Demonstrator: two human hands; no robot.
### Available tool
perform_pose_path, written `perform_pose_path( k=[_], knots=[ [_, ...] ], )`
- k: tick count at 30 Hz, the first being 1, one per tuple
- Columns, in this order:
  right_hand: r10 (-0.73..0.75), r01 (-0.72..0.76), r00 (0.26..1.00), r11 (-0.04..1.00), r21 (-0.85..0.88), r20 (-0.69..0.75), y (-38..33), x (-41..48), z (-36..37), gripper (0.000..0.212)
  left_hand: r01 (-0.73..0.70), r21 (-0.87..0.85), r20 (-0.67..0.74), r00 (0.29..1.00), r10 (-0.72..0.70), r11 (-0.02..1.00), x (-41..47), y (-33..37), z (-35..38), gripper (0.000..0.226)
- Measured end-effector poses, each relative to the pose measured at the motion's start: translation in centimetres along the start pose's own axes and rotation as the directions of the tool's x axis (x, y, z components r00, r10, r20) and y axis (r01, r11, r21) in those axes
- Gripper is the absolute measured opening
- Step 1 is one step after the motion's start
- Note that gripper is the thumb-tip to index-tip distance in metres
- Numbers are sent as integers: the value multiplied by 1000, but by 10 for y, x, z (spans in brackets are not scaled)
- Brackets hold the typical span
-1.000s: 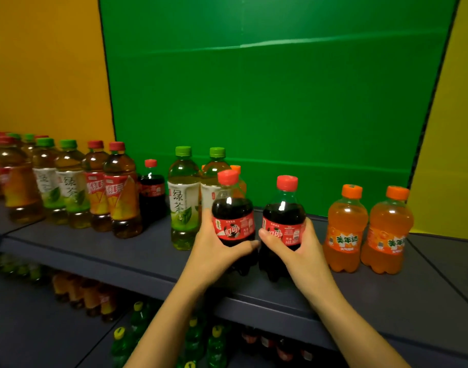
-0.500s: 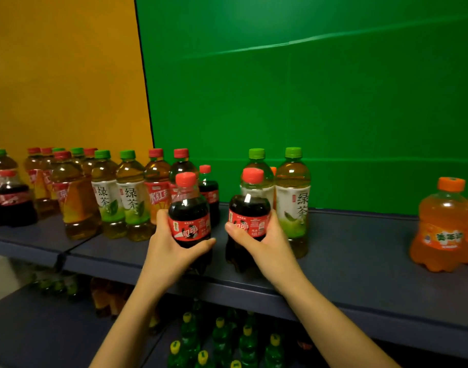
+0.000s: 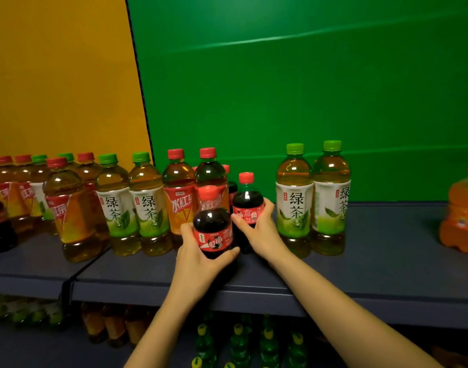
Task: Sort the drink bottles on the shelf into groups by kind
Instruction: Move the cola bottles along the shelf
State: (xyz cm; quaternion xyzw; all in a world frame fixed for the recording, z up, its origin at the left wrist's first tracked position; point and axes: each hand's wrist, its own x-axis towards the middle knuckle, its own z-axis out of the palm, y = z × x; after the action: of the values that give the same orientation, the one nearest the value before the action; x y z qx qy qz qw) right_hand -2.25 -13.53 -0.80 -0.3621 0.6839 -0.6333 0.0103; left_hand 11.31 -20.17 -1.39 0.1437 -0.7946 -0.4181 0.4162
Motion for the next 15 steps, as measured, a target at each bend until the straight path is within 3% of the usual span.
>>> perform_pose_path(
  k=[7,11,15],
  knots=[
    [93,-90,995,992,-84,32,-3,23,6,78,-16,0,47,999,16,1000,3,-6,19,70],
    [172,-172,985,985,-1,17,-13,25,5,80,-68,79,49,997,64,995,-2,-7,27,70],
    [212,-213,975,977,7,66,-12,27,0,65,-137,128,47,990,132,982,-10,-7,32,73]
  ],
)
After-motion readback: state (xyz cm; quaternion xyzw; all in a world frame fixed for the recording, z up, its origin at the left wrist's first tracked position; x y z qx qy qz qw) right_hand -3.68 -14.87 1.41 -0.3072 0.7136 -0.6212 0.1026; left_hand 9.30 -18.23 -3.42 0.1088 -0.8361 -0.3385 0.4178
